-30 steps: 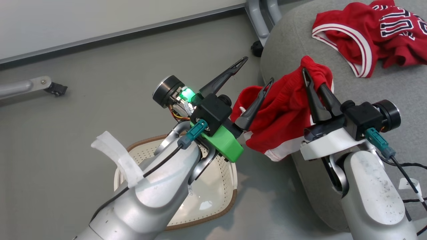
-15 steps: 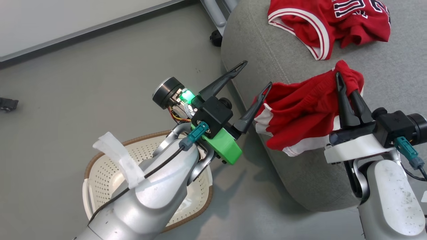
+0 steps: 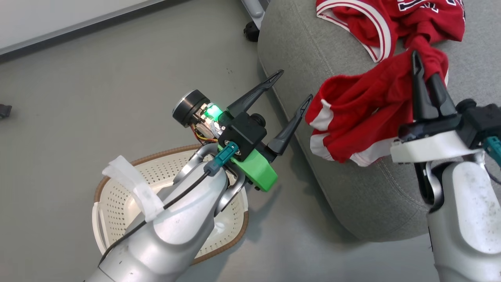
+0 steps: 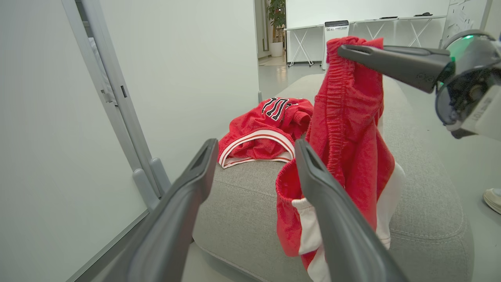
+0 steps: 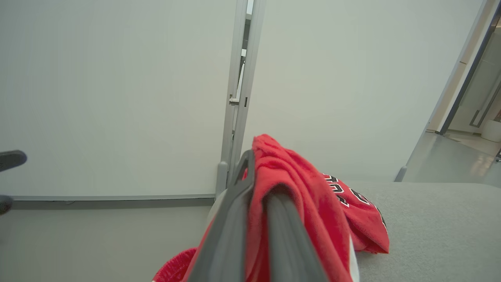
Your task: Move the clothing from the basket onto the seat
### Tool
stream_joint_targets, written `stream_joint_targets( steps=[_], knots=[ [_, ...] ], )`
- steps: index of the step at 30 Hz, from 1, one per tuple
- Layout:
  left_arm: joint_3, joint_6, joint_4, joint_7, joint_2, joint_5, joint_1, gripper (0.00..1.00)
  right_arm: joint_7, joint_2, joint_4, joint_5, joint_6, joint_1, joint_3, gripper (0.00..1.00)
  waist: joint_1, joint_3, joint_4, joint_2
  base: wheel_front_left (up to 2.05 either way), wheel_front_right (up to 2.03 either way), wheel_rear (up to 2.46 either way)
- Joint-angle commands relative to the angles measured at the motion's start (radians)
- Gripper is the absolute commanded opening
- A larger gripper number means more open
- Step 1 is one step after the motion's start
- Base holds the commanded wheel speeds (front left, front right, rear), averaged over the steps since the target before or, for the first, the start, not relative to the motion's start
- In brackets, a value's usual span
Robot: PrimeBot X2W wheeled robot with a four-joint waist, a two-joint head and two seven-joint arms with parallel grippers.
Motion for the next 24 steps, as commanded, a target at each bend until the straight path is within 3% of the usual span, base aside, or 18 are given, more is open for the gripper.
stream_joint_targets(
  steps=[1, 6, 12, 18, 24],
  knots=[
    [0.007, -0.002, -0.002, -0.003, 0.013, 0.01, 0.0, 1.0, -0.002, -0.003, -0.006, -0.012, -0.001, -0.042, -0.011, 0.0, 0.0, 0.02, 0.009, -0.0001, 0.0, 0.0, 0.0],
    [0.014, -0.005, -0.009, -0.003, 0.018, 0.024, -0.016, 1.0, -0.002, -0.005, -0.01, -0.044, -0.001, -0.172, -0.045, 0.0, 0.0, 0.072, 0.024, -0.0001, 0.0, 0.0, 0.0],
    [0.014, -0.008, -0.016, -0.003, 0.024, 0.034, -0.042, 1.0, -0.002, -0.057, 0.005, -0.056, -0.001, -0.356, -0.095, 0.0, 0.0, 0.156, 0.052, -0.0001, 0.0, 0.0, 0.0],
    [0.016, -0.012, -0.025, -0.003, 0.029, 0.047, -0.074, 1.0, -0.002, -0.152, 0.017, -0.073, -0.001, -0.55, -0.16, 0.0, 0.0, 0.239, 0.079, -0.0001, 0.0, 0.0, 0.0],
    [0.024, -0.015, -0.037, -0.003, 0.031, 0.055, -0.096, 1.0, -0.002, -0.301, 0.097, -0.074, -0.001, -0.709, -0.242, 0.0, 0.0, 0.293, 0.101, -0.0001, 0.0, 0.0, 0.0]
  ],
)
